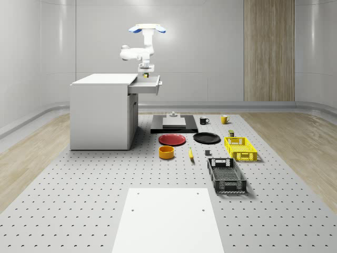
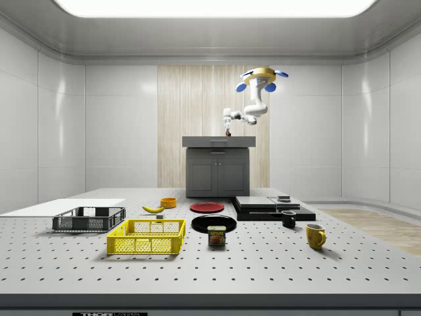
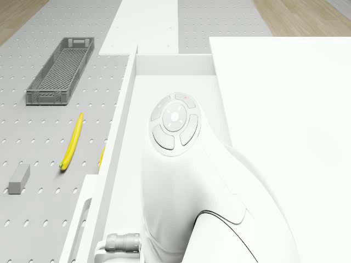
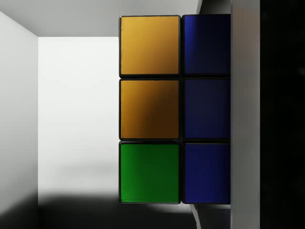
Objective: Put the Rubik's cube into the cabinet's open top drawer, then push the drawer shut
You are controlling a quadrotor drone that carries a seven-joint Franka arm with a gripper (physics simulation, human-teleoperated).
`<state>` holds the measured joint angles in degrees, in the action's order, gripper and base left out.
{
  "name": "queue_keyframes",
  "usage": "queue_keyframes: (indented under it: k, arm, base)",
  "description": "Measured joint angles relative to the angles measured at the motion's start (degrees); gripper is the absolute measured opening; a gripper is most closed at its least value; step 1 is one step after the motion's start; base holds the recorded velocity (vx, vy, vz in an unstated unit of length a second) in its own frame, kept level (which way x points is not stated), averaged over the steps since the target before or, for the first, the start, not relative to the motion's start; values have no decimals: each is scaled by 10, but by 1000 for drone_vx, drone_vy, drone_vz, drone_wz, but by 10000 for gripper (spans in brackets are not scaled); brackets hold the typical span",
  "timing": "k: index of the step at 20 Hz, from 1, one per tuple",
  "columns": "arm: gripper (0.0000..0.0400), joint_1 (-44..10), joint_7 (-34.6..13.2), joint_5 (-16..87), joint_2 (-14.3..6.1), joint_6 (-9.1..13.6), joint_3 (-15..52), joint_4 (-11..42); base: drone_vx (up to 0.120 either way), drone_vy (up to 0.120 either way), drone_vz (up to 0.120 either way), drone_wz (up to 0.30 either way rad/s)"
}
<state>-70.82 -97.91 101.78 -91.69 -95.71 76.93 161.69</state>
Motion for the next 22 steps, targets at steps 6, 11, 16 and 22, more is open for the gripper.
queue_keyframes:
  k: [6, 11, 16, 22]
  arm:
    - [325, -10, -2, 49, 3, -16, -51, -13]
    - [325, -18, -2, 83, 8, -27, -87, -25]
    - [325, -25, -2, 112, 15, -35, -117, -37]
    - [354, -32, -1, 143, 26, -42, -148, -52]
  base:
    - [0, 0, 0, 0]
    - [0, 0, 0, 0]
    - [0, 0, 0, 0]
    - [0, 0, 0, 0]
